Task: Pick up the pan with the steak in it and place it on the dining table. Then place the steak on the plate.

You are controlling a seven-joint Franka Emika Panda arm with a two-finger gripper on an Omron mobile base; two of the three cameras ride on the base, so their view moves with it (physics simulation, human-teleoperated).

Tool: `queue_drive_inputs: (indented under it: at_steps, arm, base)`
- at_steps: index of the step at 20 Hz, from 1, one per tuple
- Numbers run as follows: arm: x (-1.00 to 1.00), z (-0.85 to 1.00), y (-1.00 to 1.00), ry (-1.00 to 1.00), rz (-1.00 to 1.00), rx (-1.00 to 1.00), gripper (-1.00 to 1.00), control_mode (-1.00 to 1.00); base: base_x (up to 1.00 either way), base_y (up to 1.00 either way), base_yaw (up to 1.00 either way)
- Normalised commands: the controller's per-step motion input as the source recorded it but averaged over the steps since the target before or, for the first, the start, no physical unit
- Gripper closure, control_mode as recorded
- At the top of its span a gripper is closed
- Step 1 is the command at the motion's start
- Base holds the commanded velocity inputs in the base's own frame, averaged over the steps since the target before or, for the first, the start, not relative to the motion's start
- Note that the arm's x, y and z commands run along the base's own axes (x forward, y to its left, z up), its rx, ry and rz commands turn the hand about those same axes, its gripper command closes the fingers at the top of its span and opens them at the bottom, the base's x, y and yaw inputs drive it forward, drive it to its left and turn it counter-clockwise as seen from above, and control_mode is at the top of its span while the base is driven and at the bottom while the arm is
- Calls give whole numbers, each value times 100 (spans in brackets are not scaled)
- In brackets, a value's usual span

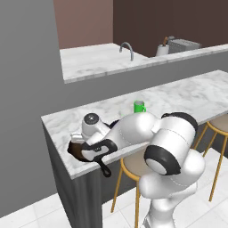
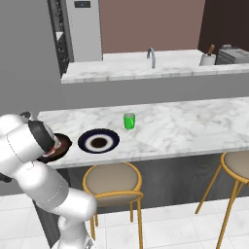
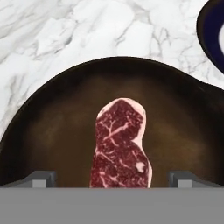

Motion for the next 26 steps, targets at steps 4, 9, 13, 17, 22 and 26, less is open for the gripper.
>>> queue_drive_inputs:
  at_steps: [4,9,13,17,22,26]
  arm:
    - [0,-18,-17,0,0,0,-100,-100]
    - [0,-21,-15,0,0,0,-100,-100]
    - [7,-21,-3,0,0,0,-100,-100]
    - [20,-20,3,0,0,0,-100,-100]
    - [26,-18,16,0,-2,0,-100,-100]
    - [20,-13,13,0,-2,0,-100,-100]
  base:
    - [0,0,0]
    - [0,0,0]
    - [0,0,0]
    - [0,0,0]
    - [0,0,0]
    - [0,0,0]
